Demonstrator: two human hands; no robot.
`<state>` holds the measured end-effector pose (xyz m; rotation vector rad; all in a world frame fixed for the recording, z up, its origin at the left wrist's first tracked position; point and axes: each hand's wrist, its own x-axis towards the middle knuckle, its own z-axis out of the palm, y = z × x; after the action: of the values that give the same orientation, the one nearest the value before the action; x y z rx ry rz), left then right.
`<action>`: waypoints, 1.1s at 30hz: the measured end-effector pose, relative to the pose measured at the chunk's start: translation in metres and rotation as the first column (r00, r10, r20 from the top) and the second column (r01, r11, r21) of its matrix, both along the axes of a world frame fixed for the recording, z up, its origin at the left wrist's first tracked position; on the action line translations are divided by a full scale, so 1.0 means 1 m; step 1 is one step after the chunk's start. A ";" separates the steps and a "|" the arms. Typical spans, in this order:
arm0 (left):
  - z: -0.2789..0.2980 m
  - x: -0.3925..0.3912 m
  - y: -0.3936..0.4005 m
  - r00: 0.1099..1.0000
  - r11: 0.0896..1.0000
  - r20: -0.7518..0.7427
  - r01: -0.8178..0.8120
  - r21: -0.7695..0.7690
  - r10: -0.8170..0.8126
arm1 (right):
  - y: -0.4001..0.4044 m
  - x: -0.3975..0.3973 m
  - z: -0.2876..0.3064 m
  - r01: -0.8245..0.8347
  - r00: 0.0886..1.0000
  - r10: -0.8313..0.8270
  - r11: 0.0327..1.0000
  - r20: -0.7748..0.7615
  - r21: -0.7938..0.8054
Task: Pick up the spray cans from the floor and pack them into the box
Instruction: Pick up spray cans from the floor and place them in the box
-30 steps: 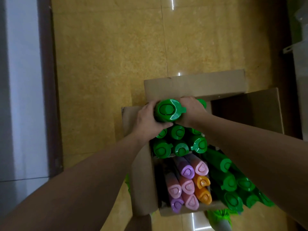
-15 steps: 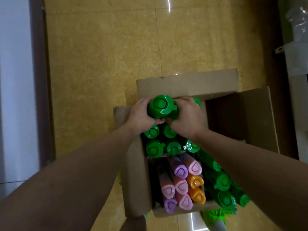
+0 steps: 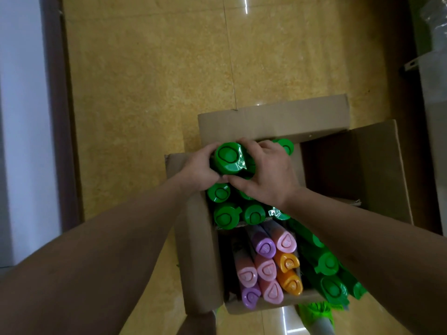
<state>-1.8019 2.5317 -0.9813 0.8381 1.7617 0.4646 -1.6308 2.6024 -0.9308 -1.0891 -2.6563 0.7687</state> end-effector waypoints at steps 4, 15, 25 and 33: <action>0.013 -0.006 -0.002 0.998 0.999 0.050 -0.036 0.012 0.035 | -0.009 0.000 -0.001 0.030 0.996 -0.025 0.998 -0.089 0.051; 0.047 -0.038 0.016 0.984 0.995 0.151 0.094 0.038 -0.098 | -0.015 -0.018 0.022 0.143 0.957 -0.150 0.989 -0.248 -0.048; 0.065 -0.058 0.039 0.962 0.980 0.189 0.200 0.006 -0.198 | -0.011 -0.036 0.031 0.214 0.899 -0.245 0.969 -0.362 -0.124; 0.080 -0.057 0.052 0.959 0.976 0.184 0.214 0.040 -0.217 | -0.003 -0.038 0.041 0.289 0.857 -0.334 0.942 -0.393 -0.171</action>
<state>-1.8587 2.5836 -0.9011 0.9567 1.4759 0.4028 -1.6688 2.5990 -0.8901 -1.1850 -2.0392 0.9569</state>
